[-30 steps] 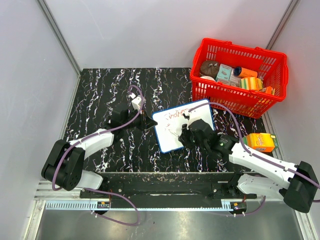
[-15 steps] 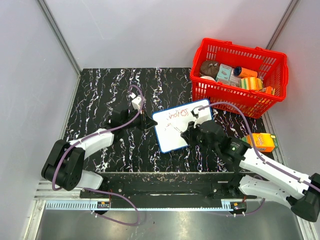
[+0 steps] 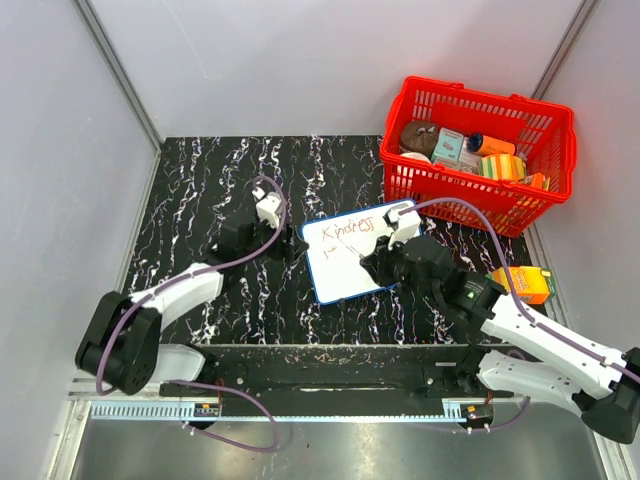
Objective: Write a sentence on the whiteboard
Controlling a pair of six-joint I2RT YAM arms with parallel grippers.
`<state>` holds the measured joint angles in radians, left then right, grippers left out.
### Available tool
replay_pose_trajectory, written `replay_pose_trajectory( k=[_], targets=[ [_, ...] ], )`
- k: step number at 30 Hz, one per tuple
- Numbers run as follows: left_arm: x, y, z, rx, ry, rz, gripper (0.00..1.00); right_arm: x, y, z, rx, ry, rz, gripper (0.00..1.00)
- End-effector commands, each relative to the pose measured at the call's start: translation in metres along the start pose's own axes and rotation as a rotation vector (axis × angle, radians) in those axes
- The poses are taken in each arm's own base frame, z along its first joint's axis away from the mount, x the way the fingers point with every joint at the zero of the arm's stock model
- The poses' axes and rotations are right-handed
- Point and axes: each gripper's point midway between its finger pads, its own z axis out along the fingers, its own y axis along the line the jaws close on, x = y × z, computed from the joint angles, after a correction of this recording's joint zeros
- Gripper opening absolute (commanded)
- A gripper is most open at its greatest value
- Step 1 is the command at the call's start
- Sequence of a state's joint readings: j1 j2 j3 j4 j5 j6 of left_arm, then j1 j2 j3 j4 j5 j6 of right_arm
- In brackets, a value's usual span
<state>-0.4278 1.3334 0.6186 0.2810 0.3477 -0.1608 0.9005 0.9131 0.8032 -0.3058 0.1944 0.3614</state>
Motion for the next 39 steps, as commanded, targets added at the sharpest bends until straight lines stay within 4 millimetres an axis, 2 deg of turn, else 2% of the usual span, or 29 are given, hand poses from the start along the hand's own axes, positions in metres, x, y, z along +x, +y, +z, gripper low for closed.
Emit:
replay_pose_trajectory(
  k=[1, 3, 4, 5, 8, 9, 10, 11, 12, 13, 14, 15, 17, 18, 22, 29, 33, 36, 37, 39],
  targets=[
    [-0.036, 0.003, -0.024, -0.11, -0.135, 0.057, 0.77, -0.032, 0.005, -0.009, 0.0, -0.079, -0.021, 0.0],
    [-0.054, -0.007, -0.044, -0.158, -0.185, 0.097, 0.83, -0.036, 0.007, -0.008, -0.007, -0.078, -0.043, 0.0],
    [-0.076, -0.018, -0.061, -0.169, -0.251, 0.121, 0.85, -0.035, 0.008, -0.005, -0.007, -0.063, -0.051, 0.0],
    [-0.075, -0.022, -0.068, -0.189, -0.23, 0.15, 0.87, -0.035, 0.009, -0.003, -0.015, -0.052, -0.056, 0.0],
    [-0.092, -0.051, -0.093, -0.19, -0.212, 0.206, 0.9, -0.037, 0.017, 0.005, -0.081, -0.012, -0.06, 0.0],
    [-0.093, -0.067, -0.097, -0.142, -0.196, 0.232, 0.9, -0.039, 0.029, 0.003, -0.162, 0.009, -0.057, 0.0],
    [-0.094, -0.076, -0.102, -0.117, -0.177, 0.255, 0.91, -0.04, 0.024, 0.008, -0.169, 0.025, -0.042, 0.0],
    [-0.097, -0.085, -0.109, -0.098, -0.146, 0.292, 0.91, -0.041, 0.026, 0.009, -0.202, 0.038, -0.036, 0.0],
    [-0.094, -0.1, -0.111, -0.057, -0.125, 0.35, 0.91, -0.043, 0.039, 0.004, -0.297, 0.061, -0.035, 0.0],
    [-0.101, -0.11, -0.116, -0.038, -0.123, 0.383, 0.92, -0.043, 0.035, 0.008, -0.312, 0.085, -0.022, 0.0],
    [-0.093, -0.113, -0.118, -0.025, -0.083, 0.451, 0.92, -0.043, 0.038, 0.006, -0.351, 0.1, -0.018, 0.0],
    [-0.089, -0.127, -0.118, 0.017, -0.07, 0.501, 0.92, -0.044, 0.048, 0.0, -0.421, 0.12, -0.019, 0.0],
    [-0.079, -0.136, -0.115, 0.063, -0.026, 0.605, 0.94, -0.043, 0.053, -0.003, -0.478, 0.148, -0.005, 0.0],
    [-0.072, -0.147, -0.114, 0.119, -0.007, 0.641, 0.94, -0.043, 0.06, -0.008, -0.526, 0.161, 0.002, 0.0],
    [-0.053, -0.168, -0.098, 0.243, 0.071, 0.741, 0.94, -0.044, 0.068, -0.018, -0.589, 0.169, 0.006, 0.0],
    [-0.063, -0.163, -0.072, 0.164, 0.032, 0.809, 0.9, -0.036, 0.072, -0.028, -0.644, 0.185, 0.011, 0.0],
    [-0.067, -0.161, -0.068, 0.127, 0.028, 0.797, 0.76, -0.033, 0.073, -0.031, -0.652, 0.19, 0.014, 0.0],
    [-0.072, -0.158, -0.069, 0.092, 0.018, 0.791, 0.45, -0.032, 0.072, -0.031, -0.651, 0.19, 0.016, 0.0],
    [-0.073, -0.158, -0.07, 0.091, 0.015, 0.791, 0.26, -0.031, 0.071, -0.031, -0.652, 0.192, 0.015, 0.0],
    [-0.074, -0.158, -0.072, 0.082, 0.009, 0.801, 0.04, -0.033, 0.07, -0.028, -0.633, 0.183, 0.024, 0.0]
  ],
)
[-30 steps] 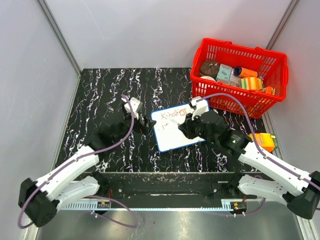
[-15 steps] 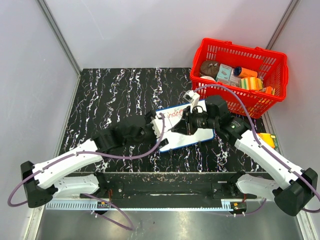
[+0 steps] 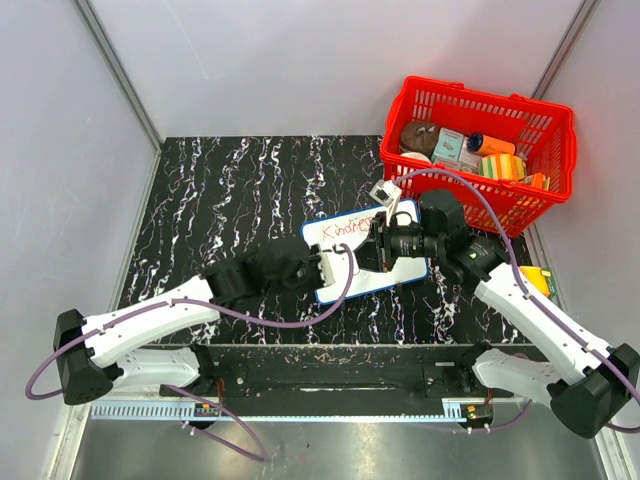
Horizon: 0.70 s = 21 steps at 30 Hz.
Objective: Write a sentence on the whiteboard
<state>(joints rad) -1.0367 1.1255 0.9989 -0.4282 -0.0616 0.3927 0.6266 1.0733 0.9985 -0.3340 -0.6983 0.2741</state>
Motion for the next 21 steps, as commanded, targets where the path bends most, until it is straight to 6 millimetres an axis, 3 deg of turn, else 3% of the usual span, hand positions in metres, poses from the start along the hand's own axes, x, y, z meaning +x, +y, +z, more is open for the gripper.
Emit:
replay_pose_trajectory(
  k=[1, 3, 11, 14, 20, 21],
  targets=[
    [-0.035, 0.024, -0.011, -0.121, -0.098, -0.013, 0.0, -0.005, 0.008, -0.004, -0.024, -0.023, -0.007, 0.0],
    [-0.035, 0.022, -0.013, -0.117, -0.1, 0.008, 0.0, -0.01, 0.002, -0.005, 0.016, -0.051, -0.004, 0.04],
    [-0.034, 0.012, -0.016, -0.092, -0.099, 0.05, 0.0, -0.029, 0.005, -0.007, 0.024, -0.133, -0.01, 0.59],
    [-0.03, 0.011, -0.017, -0.091, -0.093, 0.046, 0.0, -0.037, 0.003, -0.01, 0.05, -0.18, -0.013, 0.71],
    [-0.022, 0.003, -0.018, -0.078, -0.108, -0.013, 0.0, -0.056, 0.0, -0.028, 0.136, -0.315, -0.025, 0.83],
    [-0.018, 0.001, -0.019, -0.08, -0.108, -0.032, 0.0, -0.059, 0.001, -0.033, 0.148, -0.34, -0.022, 0.95]
  ],
)
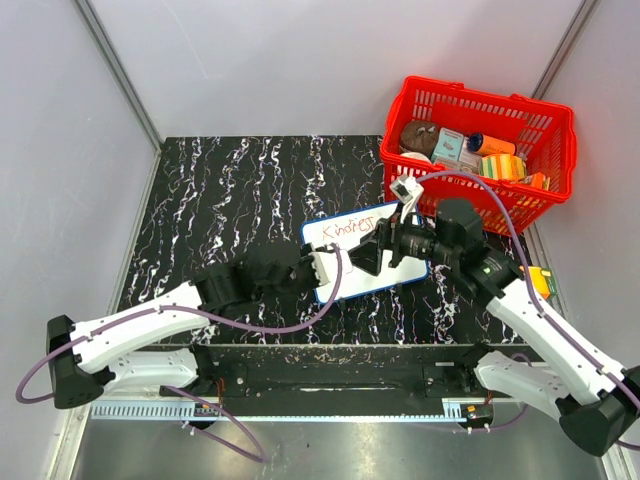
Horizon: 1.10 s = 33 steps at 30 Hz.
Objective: Write a sentence on the whiteboard
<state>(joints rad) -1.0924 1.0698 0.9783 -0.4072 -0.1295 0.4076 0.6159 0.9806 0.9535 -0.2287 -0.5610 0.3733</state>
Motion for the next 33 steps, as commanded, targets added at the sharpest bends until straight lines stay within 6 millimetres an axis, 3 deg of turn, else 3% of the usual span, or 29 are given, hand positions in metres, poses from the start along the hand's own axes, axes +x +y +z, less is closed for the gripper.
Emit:
replay_pose_trajectory(
  k=[1, 2, 6, 8, 10, 12, 14, 18, 22, 33],
  targets=[
    [-0.009, 0.002, -0.005, -0.04, -0.068, -0.109, 0.0, -0.038, 0.002, -0.016, 0.073, -0.193, -0.02, 1.0],
    [-0.01, -0.001, -0.005, -0.027, -0.08, -0.131, 0.0, -0.04, -0.005, -0.02, 0.117, -0.224, -0.016, 1.0],
    [-0.019, -0.009, -0.002, 0.0, -0.122, -0.233, 0.0, -0.061, 0.018, -0.054, 0.081, -0.401, -0.077, 1.0],
    [-0.033, -0.008, -0.002, 0.008, -0.174, -0.277, 0.0, -0.062, 0.024, -0.058, 0.054, -0.424, -0.099, 1.0],
    [-0.054, -0.004, -0.007, 0.016, -0.244, -0.296, 0.0, -0.055, 0.025, -0.055, 0.034, -0.397, -0.107, 1.0],
    [-0.072, -0.003, -0.012, 0.046, -0.295, -0.29, 0.0, -0.054, 0.04, -0.048, -0.069, -0.377, -0.13, 0.96],
    [-0.081, -0.003, -0.013, 0.069, -0.312, -0.261, 0.0, -0.049, 0.059, -0.044, -0.201, -0.359, -0.147, 0.87],
    [-0.097, -0.001, -0.017, 0.095, -0.335, -0.224, 0.0, -0.047, 0.065, -0.039, -0.254, -0.34, -0.127, 0.76],
    [-0.099, -0.003, -0.02, 0.108, -0.344, -0.208, 0.0, -0.049, 0.061, -0.036, -0.232, -0.338, -0.122, 0.75],
    [-0.092, -0.008, -0.02, 0.125, -0.324, -0.201, 0.0, -0.05, 0.075, -0.039, -0.307, -0.325, -0.085, 0.6]
  ],
)
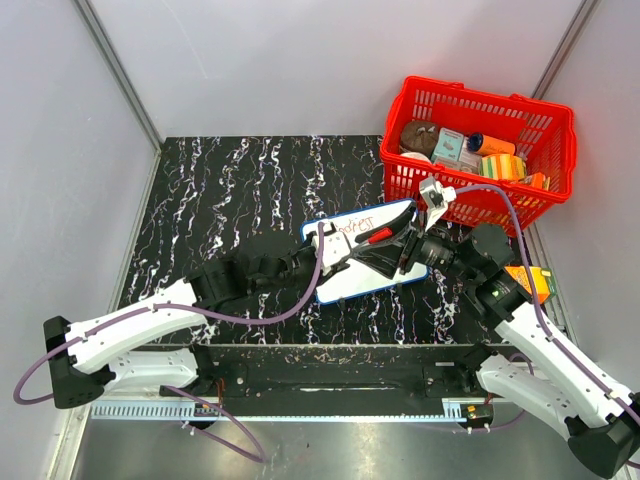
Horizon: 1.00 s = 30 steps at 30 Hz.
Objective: Write a sentence on the whiteboard
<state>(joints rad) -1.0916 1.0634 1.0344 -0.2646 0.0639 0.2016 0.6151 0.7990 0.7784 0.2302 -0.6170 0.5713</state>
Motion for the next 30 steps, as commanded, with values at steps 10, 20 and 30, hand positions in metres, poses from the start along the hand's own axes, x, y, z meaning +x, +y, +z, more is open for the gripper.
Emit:
replay_pose_trajectory(
  k=[10, 20, 30],
  targets=[
    [-0.02, 0.004, -0.007, -0.014, -0.065, 0.013, 0.1, -0.008, 0.004, -0.002, 0.007, -0.014, -0.022, 0.0],
    [0.036, 0.045, -0.019, -0.211, -0.018, -0.271, 0.99, -0.003, -0.061, -0.019, 0.337, -0.083, -0.079, 0.0],
    [0.105, 0.114, -0.036, -0.312, -0.115, -0.754, 0.99, 0.008, -0.116, -0.028, 0.543, -0.124, -0.115, 0.0]
  ],
)
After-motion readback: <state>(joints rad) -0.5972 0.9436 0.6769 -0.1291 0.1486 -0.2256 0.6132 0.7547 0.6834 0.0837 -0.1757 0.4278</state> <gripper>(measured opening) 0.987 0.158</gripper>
